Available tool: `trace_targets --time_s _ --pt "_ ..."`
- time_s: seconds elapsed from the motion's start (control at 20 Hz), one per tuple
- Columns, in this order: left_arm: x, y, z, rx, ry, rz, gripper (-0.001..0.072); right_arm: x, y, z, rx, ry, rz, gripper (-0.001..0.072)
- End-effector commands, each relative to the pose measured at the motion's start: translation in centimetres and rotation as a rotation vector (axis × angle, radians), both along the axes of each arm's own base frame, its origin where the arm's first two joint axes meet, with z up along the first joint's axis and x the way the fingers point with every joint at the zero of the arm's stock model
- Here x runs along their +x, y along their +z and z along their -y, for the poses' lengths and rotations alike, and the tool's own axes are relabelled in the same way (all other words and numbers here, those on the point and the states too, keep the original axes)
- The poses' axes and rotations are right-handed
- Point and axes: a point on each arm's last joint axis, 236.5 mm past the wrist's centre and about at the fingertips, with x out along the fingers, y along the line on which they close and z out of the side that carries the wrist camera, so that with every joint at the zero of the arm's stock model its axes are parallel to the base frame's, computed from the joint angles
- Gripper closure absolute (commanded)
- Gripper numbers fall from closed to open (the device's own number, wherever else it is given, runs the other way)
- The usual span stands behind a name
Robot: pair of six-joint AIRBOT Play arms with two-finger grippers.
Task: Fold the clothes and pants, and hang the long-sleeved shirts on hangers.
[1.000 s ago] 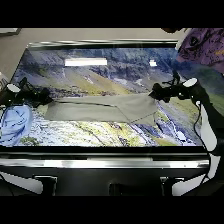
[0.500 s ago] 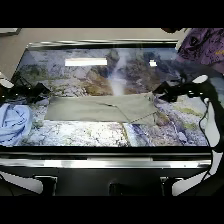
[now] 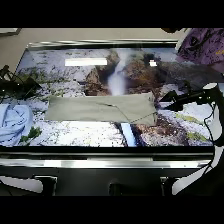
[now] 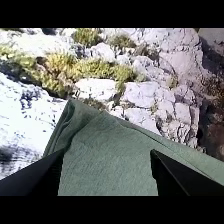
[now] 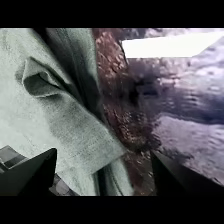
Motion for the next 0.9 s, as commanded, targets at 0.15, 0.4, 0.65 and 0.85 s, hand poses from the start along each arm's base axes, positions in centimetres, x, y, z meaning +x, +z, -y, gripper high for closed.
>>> trace_targets --time_s 0.15,0.4,0.65,0.85 --pt "-0.2 0.2 -0.1 0.003 -0.003 -0.004 0.0095 -0.1 -3.0 -3.8 0.057 0.076 -0.027 0.0075" --pt "-0.2 0.2 0.2 0.002 -0.007 -0.004 0.0096 -0.6 -3.8 -8.6 0.053 0.182 -0.031 0.0330" --pt "0.6 0.7 3.5 -0.038 -0.055 0.015 0.0685 -0.5 -1.0 -9.1 -0.006 0.162 -0.028 0.0678" --pt "1.0 -0.2 12.2 -0.090 -0.163 -0.016 0.0686 -1.5 4.2 -5.0 -0.252 0.112 -0.008 0.0677"
